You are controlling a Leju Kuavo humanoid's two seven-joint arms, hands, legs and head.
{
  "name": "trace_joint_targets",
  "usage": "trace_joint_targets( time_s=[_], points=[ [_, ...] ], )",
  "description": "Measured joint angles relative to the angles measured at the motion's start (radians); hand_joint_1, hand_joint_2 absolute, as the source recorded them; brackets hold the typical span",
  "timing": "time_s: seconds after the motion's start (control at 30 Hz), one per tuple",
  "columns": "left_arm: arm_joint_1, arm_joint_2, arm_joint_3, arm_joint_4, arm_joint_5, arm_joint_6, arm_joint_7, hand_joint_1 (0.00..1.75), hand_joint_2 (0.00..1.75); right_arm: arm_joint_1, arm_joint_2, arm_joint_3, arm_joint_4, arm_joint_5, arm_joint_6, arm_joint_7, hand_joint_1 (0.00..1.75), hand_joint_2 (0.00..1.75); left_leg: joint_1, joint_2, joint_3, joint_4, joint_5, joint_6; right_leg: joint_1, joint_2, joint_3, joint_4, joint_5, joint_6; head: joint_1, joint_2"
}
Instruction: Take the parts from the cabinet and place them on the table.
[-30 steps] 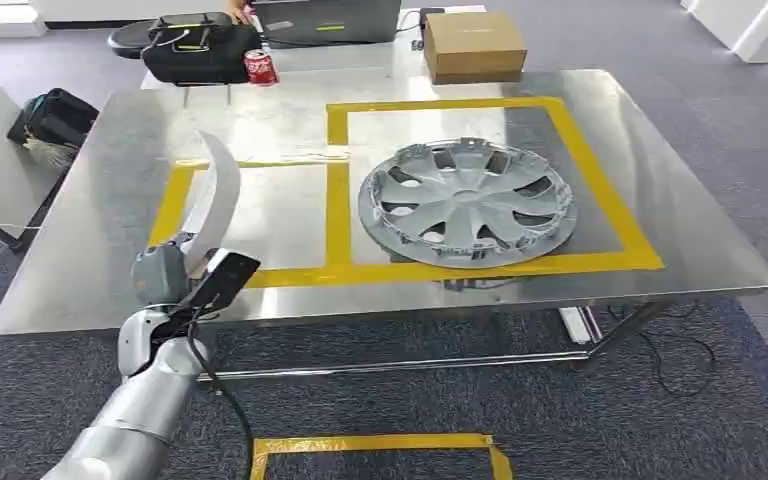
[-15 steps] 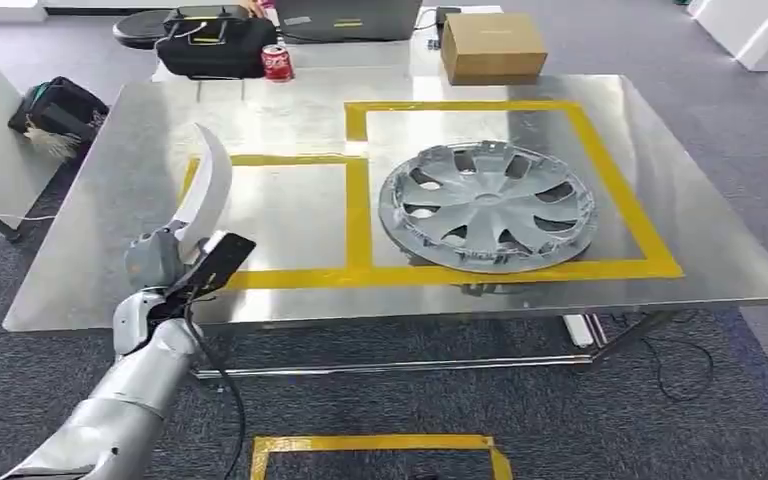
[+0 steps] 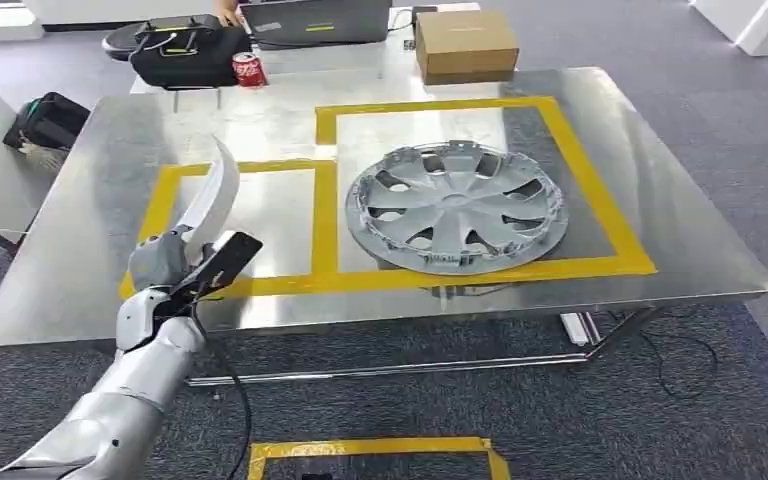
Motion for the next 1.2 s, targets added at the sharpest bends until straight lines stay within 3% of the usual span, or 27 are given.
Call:
trace_joint_targets(
  time_s=[0.07,0.1,0.13,0.17,0.2,0.23,0.33,0.37,0.5,0.77,0.8,1.0,1.07,1.2],
  points=[
    [-0.007,0.000,0.000,0.006,-0.001,0.000,0.001,1.75,1.75,-0.001,0.000,0.000,0.002,0.000,0.000,0.000,0.00,0.00,0.000,0.000,0.081,-0.173,0.101,0.007,0.000,0.004,0.009,0.000,-0.005,0.005,0.000,0.000],
    [-0.013,0.000,0.000,0.010,-0.005,-0.001,0.004,1.75,1.75,0.000,-0.001,0.000,0.002,0.000,0.000,0.000,0.00,0.00,0.000,0.002,0.116,-0.249,0.124,0.010,0.001,0.004,0.011,0.000,-0.008,0.009,-0.001,0.000],
    [-0.022,0.000,0.000,0.016,-0.011,-0.002,0.009,1.75,1.75,-0.002,-0.002,0.000,0.003,0.001,0.000,0.001,0.00,0.00,-0.003,0.001,0.129,-0.278,0.108,0.010,0.009,0.004,0.006,0.008,-0.013,0.017,-0.002,0.000],
    [-0.025,-0.003,0.000,0.021,-0.015,-0.004,0.014,1.75,1.75,-0.002,-0.003,0.000,0.003,0.002,0.000,0.002,0.00,0.00,-0.002,0.000,0.126,-0.275,0.110,0.012,0.008,0.004,0.004,0.002,-0.011,0.020,0.001,0.000],
    [-0.027,-0.005,0.000,0.028,-0.020,-0.005,0.021,1.75,1.75,-0.002,-0.005,0.000,0.004,0.004,0.000,0.005,0.00,0.00,-0.001,-0.001,0.126,-0.280,0.112,0.004,0.010,0.004,0.005,0.003,-0.012,0.005,0.000,0.000],
    [-0.030,-0.003,0.002,0.036,-0.025,-0.006,0.028,1.75,1.75,-0.001,-0.005,0.000,0.005,0.006,0.000,0.008,0.00,0.00,-0.003,-0.001,0.126,-0.280,0.113,0.006,0.009,0.003,0.007,0.001,-0.009,-0.001,0.002,0.000],
    [-0.054,0.000,0.000,0.070,-0.086,-0.009,0.074,1.75,1.75,-0.002,-0.008,0.001,0.008,0.014,-0.002,0.015,0.00,0.00,-0.004,-0.006,0.126,-0.280,0.112,0.015,0.009,-0.001,0.015,-0.013,-0.005,0.005,0.001,0.000],
    [-0.063,0.003,-0.001,0.086,-0.117,-0.015,0.094,0.00,1.75,-0.003,-0.009,0.001,0.010,0.016,-0.001,0.017,0.00,0.00,-0.004,-0.006,0.126,-0.280,0.112,0.015,0.009,-0.002,0.016,-0.015,-0.004,0.007,0.002,0.000],
    [-0.097,0.015,-0.023,0.129,-0.211,-0.041,0.144,0.00,1.75,-0.002,-0.012,0.003,0.014,0.023,0.000,0.021,0.00,0.00,-0.005,-0.006,0.126,-0.279,0.112,0.021,0.007,-0.001,0.019,-0.023,-0.001,0.026,0.001,0.000],
    [-0.122,0.016,-0.029,0.161,-0.232,-0.039,0.159,0.00,1.75,-0.003,-0.014,0.008,0.018,0.028,0.003,0.024,0.00,0.00,-0.004,-0.006,0.127,-0.280,0.113,0.022,0.008,-0.001,0.019,-0.023,0.000,0.032,0.001,0.000],
    [-0.123,0.016,-0.030,0.162,-0.232,-0.039,0.159,0.00,0.00,-0.003,-0.014,0.008,0.018,0.028,0.003,0.024,0.00,0.00,-0.004,-0.006,0.127,-0.280,0.113,0.022,0.008,-0.001,0.019,-0.023,0.000,0.032,0.000,0.000],
    [-0.127,0.008,-0.035,0.173,-0.229,-0.024,0.124,0.00,0.00,-0.003,-0.015,0.009,0.021,0.030,0.003,0.026,0.00,0.00,-0.003,-0.006,0.127,-0.280,0.114,0.022,0.009,-0.001,0.018,-0.022,0.000,0.031,0.000,0.000],
    [-0.122,-0.002,-0.034,0.172,-0.195,0.004,0.076,0.00,0.00,-0.003,-0.015,0.009,0.021,0.028,0.000,0.027,0.00,0.00,-0.004,-0.006,0.126,-0.279,0.113,0.023,0.008,-0.001,0.019,-0.023,0.001,0.032,0.001,0.000],
    [-0.060,-0.021,-0.032,0.091,-0.068,0.033,-0.047,0.00,0.00,-0.001,-0.015,0.009,0.023,0.013,-0.008,0.030,0.00,0.00,-0.013,-0.006,0.128,-0.277,0.109,0.037,-0.001,0.001,0.021,-0.024,0.001,0.043,0.000,0.000]
  ],
)
